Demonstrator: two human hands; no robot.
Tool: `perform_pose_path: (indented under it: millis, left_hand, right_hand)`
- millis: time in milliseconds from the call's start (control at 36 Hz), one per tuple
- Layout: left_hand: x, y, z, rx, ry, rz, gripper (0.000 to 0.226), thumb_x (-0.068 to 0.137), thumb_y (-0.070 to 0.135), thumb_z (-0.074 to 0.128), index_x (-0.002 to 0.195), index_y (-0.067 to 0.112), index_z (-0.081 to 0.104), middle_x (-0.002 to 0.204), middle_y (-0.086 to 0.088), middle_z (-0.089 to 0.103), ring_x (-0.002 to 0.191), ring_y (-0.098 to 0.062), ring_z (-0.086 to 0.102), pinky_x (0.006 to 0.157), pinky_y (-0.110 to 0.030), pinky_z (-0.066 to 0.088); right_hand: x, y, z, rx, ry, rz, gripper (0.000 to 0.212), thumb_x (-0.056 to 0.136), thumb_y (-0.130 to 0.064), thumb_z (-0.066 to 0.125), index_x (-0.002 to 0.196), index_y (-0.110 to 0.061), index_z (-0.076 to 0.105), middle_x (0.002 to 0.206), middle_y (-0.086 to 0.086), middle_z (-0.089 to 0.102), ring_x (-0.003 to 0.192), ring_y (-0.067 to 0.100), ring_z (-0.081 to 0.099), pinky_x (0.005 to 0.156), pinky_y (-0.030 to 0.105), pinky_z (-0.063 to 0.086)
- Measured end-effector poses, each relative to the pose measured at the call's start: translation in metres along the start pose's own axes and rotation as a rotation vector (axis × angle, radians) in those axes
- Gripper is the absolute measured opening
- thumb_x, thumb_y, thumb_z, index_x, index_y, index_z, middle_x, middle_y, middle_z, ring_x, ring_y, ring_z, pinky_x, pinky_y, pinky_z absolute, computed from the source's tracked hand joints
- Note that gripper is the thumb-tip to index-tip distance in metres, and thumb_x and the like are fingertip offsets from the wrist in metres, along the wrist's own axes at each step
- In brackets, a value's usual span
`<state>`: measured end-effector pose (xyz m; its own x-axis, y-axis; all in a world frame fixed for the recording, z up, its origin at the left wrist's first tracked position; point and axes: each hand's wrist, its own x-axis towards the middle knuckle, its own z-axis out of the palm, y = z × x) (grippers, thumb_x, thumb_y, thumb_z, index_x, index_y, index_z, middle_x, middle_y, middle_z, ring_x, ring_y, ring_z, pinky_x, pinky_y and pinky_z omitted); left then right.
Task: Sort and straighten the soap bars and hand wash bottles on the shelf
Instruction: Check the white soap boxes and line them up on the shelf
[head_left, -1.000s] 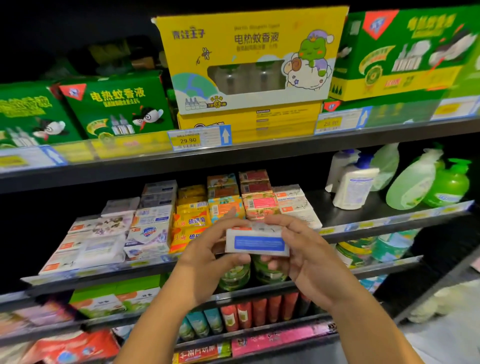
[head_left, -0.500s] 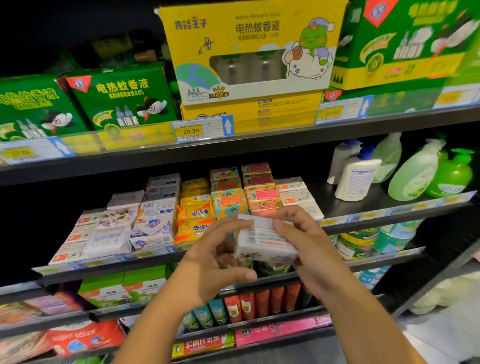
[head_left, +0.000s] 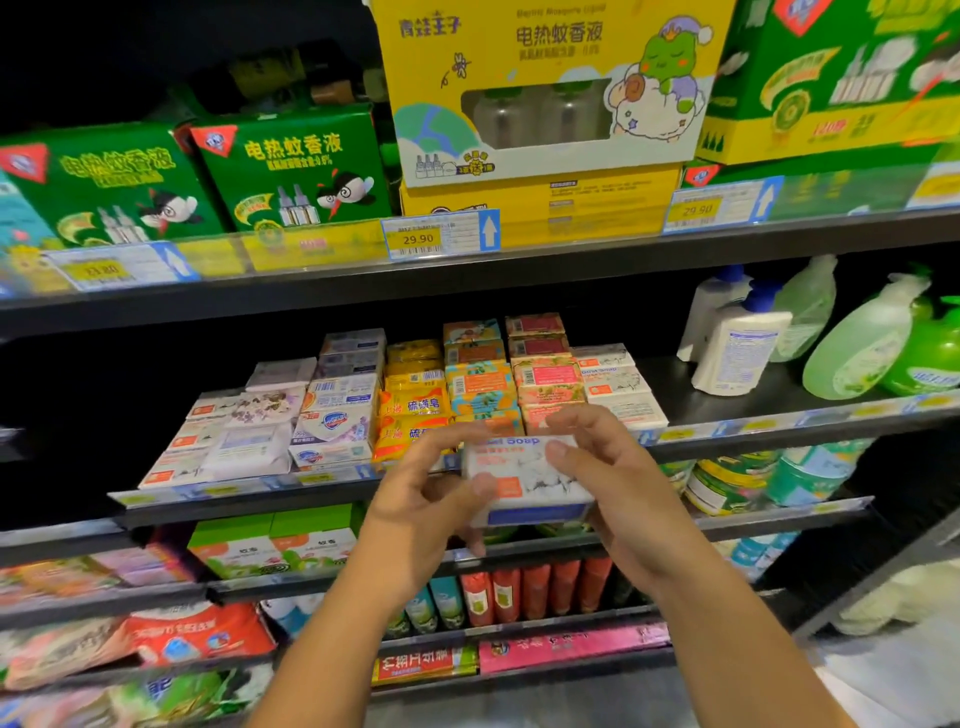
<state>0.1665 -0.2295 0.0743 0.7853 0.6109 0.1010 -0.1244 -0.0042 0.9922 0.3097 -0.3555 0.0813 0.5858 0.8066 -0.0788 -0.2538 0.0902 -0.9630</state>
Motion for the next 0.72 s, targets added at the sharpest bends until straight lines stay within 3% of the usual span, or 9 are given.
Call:
perform_pose_path:
  millis: [111,167,250,333,417,472,583,667,722]
  left_hand:
    - [-0.004,-0.004,-0.013,0.168,-0.125,0.026,0.062,0.057,0.034,0.095,0.112,0.044,0.070,0.139,0.012,0.051,0.101,-0.021,0.065,0.078,-0.037,0.059]
    - [-0.003,-0.004,-0.014,0.226,-0.066,0.080,0.054,0.067,0.027,0.089,0.110,0.050,0.068,0.134,0.018,0.054,0.108,-0.017,0.063,0.082,-0.029,0.056]
    - [-0.002,-0.003,-0.015,0.165,0.046,0.106,0.048,0.074,0.030,0.087,0.117,0.037,0.068,0.131,0.007,0.061,0.112,-0.010,0.061,0.080,-0.021,0.053]
    - [-0.004,0.000,-0.012,-0.018,0.087,0.078,0.053,0.070,0.035,0.086,0.115,0.016,0.064,0.112,0.001,0.073,0.100,-0.009,0.069,0.076,-0.020,0.055]
    - [-0.006,0.002,-0.004,-0.078,0.109,0.072,0.030,0.085,0.016,0.070,0.113,0.013,0.060,0.096,0.007,0.076,0.086,-0.007,0.071,0.067,-0.018,0.054]
    - [-0.008,0.003,-0.002,-0.083,0.140,0.046,0.030,0.090,0.004,0.060,0.117,0.016,0.057,0.085,0.015,0.073,0.074,0.000,0.067,0.060,-0.016,0.052]
    - [-0.013,-0.007,-0.013,-0.016,0.022,0.029,0.047,0.074,0.020,0.087,0.115,0.032,0.069,0.122,0.006,0.066,0.093,-0.011,0.070,0.069,-0.026,0.058]
    - [-0.015,-0.011,-0.022,0.089,-0.078,0.033,0.061,0.053,0.039,0.095,0.109,0.040,0.072,0.139,0.019,0.050,0.115,-0.013,0.063,0.085,-0.031,0.058]
    - [-0.013,-0.010,-0.025,0.260,-0.047,0.081,0.056,0.062,0.028,0.093,0.109,0.047,0.069,0.129,0.023,0.055,0.109,-0.011,0.062,0.085,-0.036,0.058]
  right_hand:
    - [-0.003,0.000,-0.003,0.128,0.009,0.086,0.008,0.096,-0.021,0.061,0.101,-0.016,0.064,0.106,0.010,0.073,0.080,0.019,0.073,0.053,0.025,0.052]
    - [-0.005,-0.001,-0.004,0.241,-0.068,0.125,0.028,0.091,-0.028,0.061,0.111,-0.009,0.064,0.106,0.016,0.073,0.067,0.018,0.070,0.051,0.024,0.052]
    - [-0.006,0.002,-0.008,0.300,-0.256,0.124,0.057,0.084,-0.038,0.077,0.129,-0.009,0.062,0.112,0.019,0.070,0.079,0.023,0.069,0.064,0.028,0.057]
    - [-0.007,0.004,-0.005,0.045,-0.271,0.082,0.046,0.081,-0.026,0.083,0.125,-0.023,0.067,0.122,0.009,0.071,0.100,0.024,0.070,0.081,0.034,0.056]
    - [-0.005,0.006,0.001,-0.069,-0.186,0.059,0.046,0.079,-0.025,0.076,0.123,-0.018,0.067,0.120,0.004,0.072,0.113,0.023,0.068,0.093,0.037,0.054]
    - [-0.005,0.005,0.006,-0.049,-0.126,0.066,0.041,0.079,-0.024,0.075,0.118,-0.019,0.066,0.115,0.004,0.073,0.108,0.024,0.070,0.087,0.038,0.057]
    - [-0.008,0.002,0.011,-0.065,-0.021,0.046,0.018,0.097,-0.017,0.062,0.107,-0.032,0.065,0.108,-0.002,0.072,0.091,0.023,0.074,0.054,0.030,0.053]
    - [-0.008,0.003,0.009,0.046,-0.029,0.073,0.009,0.097,-0.020,0.060,0.101,-0.020,0.068,0.110,0.005,0.072,0.086,0.025,0.073,0.048,0.027,0.050]
    - [-0.009,0.002,0.007,0.178,-0.082,0.107,0.024,0.089,-0.027,0.064,0.107,-0.012,0.067,0.111,0.013,0.072,0.087,0.028,0.073,0.052,0.027,0.055]
